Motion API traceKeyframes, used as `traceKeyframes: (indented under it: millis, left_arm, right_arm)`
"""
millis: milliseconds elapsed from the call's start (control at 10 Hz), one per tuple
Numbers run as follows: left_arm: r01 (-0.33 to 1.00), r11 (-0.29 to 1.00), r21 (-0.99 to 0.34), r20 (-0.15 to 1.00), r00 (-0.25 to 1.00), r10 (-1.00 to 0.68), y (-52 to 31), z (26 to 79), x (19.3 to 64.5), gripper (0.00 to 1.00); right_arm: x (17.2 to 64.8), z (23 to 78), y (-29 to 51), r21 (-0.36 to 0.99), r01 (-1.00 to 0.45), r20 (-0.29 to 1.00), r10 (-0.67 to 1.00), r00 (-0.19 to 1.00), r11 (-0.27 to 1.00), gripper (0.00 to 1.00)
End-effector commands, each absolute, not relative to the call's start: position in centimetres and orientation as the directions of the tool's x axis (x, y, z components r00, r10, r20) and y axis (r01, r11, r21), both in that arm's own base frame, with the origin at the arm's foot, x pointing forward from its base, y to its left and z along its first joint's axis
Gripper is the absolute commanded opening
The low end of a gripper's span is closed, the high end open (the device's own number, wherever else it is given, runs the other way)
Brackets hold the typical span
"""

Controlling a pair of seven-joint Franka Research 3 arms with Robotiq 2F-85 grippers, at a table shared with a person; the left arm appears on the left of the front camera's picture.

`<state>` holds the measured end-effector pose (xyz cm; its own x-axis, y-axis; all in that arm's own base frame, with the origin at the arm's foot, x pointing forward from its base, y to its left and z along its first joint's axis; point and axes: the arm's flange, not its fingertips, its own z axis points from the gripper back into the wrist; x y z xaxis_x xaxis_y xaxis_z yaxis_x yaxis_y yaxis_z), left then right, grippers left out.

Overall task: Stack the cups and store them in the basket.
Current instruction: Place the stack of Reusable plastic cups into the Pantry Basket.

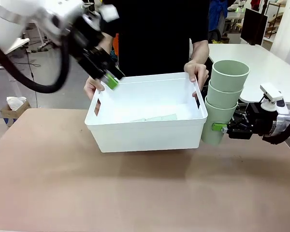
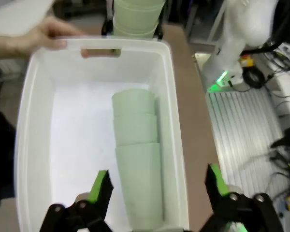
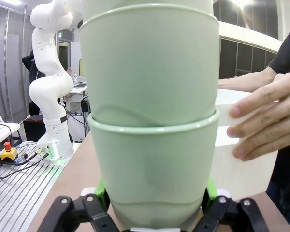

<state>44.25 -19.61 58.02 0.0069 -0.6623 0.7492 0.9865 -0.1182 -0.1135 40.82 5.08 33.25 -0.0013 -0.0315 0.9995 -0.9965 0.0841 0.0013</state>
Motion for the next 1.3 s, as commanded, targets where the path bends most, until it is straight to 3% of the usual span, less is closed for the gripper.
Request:
traceKeyframes:
  millis: [0,200,500,800,1200]
  left_arm:
    - [0.980,-0.175,-0.097,0.844,-0.012,-0.536,-12.9,58.1,43.7,1.00]
    - [0.981,-0.192,-0.021,0.907,-0.062,-0.417,-4.7,58.1,42.5,1.00]
    - [0.995,-0.079,0.053,0.924,-0.079,-0.374,3.4,53.4,42.2,1.00]
    - [0.996,-0.048,0.073,0.929,-0.085,-0.359,5.0,51.0,42.2,1.00]
    - [0.998,-0.057,0.034,0.925,-0.053,-0.376,6.1,51.6,42.0,1.00]
  right_arm:
    - [40.9,33.6,5.2,-0.012,-0.997,0.999,-0.031,-0.015,0.083,0.87]
    - [40.9,33.6,5.2,-0.012,-0.997,0.999,-0.031,-0.015,0.083,0.87]
    - [40.9,33.6,5.2,-0.012,-0.997,0.999,-0.031,-0.015,0.083,0.87]
    - [40.9,33.6,5.2,-0.012,-0.997,0.999,-0.031,-0.015,0.083,0.87]
    - [40.9,33.6,5.2,-0.012,-0.997,0.999,-0.031,-0.015,0.083,0.87]
